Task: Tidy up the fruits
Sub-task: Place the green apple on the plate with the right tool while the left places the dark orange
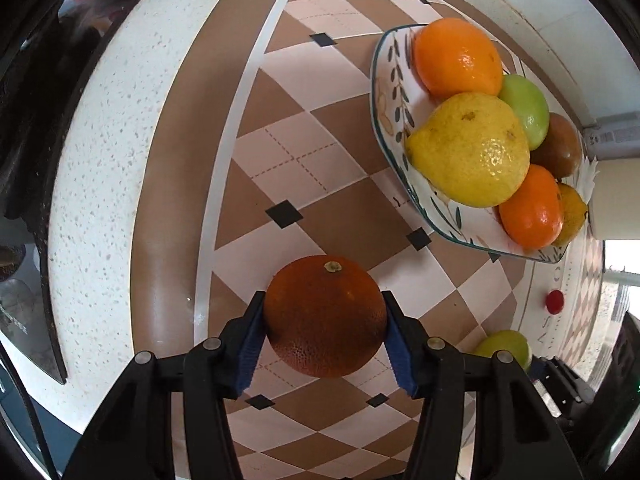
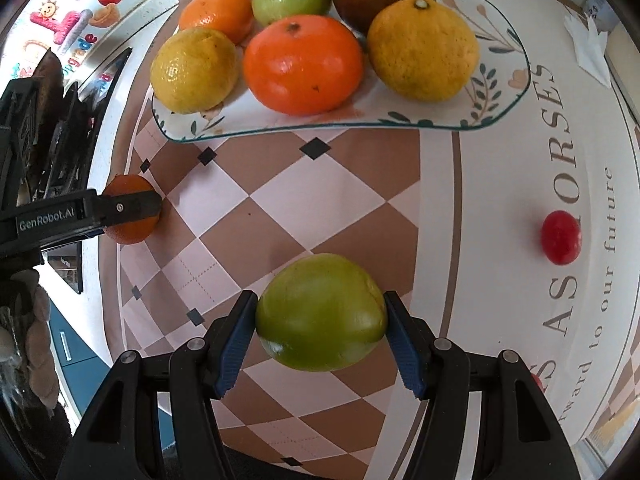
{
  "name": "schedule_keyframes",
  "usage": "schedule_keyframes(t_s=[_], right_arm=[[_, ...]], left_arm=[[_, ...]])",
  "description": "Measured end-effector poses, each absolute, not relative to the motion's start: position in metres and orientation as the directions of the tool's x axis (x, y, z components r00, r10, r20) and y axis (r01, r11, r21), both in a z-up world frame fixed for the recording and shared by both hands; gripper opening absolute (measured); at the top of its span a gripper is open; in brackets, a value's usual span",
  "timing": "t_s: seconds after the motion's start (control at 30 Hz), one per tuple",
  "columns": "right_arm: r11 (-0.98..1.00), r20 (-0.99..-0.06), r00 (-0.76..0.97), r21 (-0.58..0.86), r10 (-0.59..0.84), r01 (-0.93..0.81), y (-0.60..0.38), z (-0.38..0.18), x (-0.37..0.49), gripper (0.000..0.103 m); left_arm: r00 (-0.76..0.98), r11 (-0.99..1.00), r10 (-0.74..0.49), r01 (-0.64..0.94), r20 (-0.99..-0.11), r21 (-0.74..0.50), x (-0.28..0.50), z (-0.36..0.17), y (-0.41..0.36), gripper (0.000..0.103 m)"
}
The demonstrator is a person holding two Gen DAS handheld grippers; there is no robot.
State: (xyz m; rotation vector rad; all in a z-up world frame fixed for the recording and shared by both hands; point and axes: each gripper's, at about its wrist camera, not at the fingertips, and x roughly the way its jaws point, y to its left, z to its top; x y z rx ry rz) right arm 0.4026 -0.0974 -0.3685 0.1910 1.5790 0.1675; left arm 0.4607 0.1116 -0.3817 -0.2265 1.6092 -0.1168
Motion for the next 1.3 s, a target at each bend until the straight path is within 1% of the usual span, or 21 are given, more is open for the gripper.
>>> schedule_keyframes(t_s=[0.13, 0.23, 0.37, 0.47, 0.57, 0.7, 0.93, 1.0, 1.07, 1.1, 1.13, 1.23, 1.3], right_arm=[[0.961, -0.962, -0.020, 0.271, 0.273, 0.057, -0.104, -0.368, 0.398, 0.065], [0.934, -0.940, 0.002, 0.339, 0.341, 0.111, -0.122, -0.356, 0.396, 0.065], [0.889, -0.907, 0.100, 0.420, 0.409, 0.180, -0.154, -0.322, 0.410, 0.065], [0.878, -0.900, 0.197, 0.428, 0.390, 0.215, -0.187, -0.293, 0.438, 0.065], [0.888, -0.912, 0.239, 0.389, 0.333, 0.246, -0.216, -0.285, 0.471, 0.065], [0.893, -0.931, 0.217, 0.349, 0.294, 0.284, -0.240, -0.298, 0.510, 0.066], [0.896, -0.942, 0.147, 0.331, 0.300, 0.295, -0.247, -0.331, 0.541, 0.066], [0.898, -0.943, 0.133, 0.331, 0.304, 0.291, -0.243, -0.336, 0.542, 0.069], [0.897, -0.942, 0.129, 0.336, 0.311, 0.286, -0.239, -0.339, 0.546, 0.082], [0.898, -0.942, 0.127, 0.334, 0.309, 0.286, -0.237, -0.339, 0.548, 0.084], [0.900, -0.943, 0.127, 0.330, 0.306, 0.285, -0.236, -0.339, 0.549, 0.084], [0.904, -0.944, 0.121, 0.329, 0.307, 0.274, -0.234, -0.337, 0.552, 0.084], [0.906, -0.945, 0.115, 0.327, 0.307, 0.270, -0.232, -0.335, 0.552, 0.084]], left_arm=[[-0.020, 0.971, -0.227, -0.083, -0.974, -0.224, 0.453, -0.371, 0.109, 0.051], [0.031, 0.956, -0.271, -0.107, -0.962, -0.273, 0.458, -0.341, 0.105, 0.051], [0.091, 0.937, -0.318, -0.119, -0.944, -0.328, 0.479, -0.308, 0.108, 0.051], [0.113, 0.923, -0.344, -0.145, -0.932, -0.358, 0.511, -0.296, 0.108, 0.051], [0.094, 0.917, -0.349, -0.172, -0.933, -0.360, 0.537, -0.297, 0.112, 0.051], [0.049, 0.908, -0.359, -0.212, -0.932, -0.361, 0.568, -0.311, 0.108, 0.052], [-0.051, 0.907, -0.369, -0.238, -0.928, -0.348, 0.586, -0.338, 0.100, 0.052], [-0.075, 0.906, -0.374, -0.242, -0.924, -0.347, 0.587, -0.345, 0.098, 0.052], [-0.090, 0.910, -0.366, -0.240, -0.926, -0.337, 0.587, -0.349, 0.097, 0.052], [-0.094, 0.912, -0.363, -0.242, -0.927, -0.333, 0.586, -0.350, 0.097, 0.055], [-0.096, 0.911, -0.363, -0.245, -0.927, -0.331, 0.586, -0.351, 0.097, 0.065], [-0.097, 0.909, -0.369, -0.246, -0.925, -0.337, 0.586, -0.355, 0.095, 0.083], [-0.109, 0.913, -0.364, -0.240, -0.925, -0.330, 0.586, -0.356, 0.095, 0.085]])
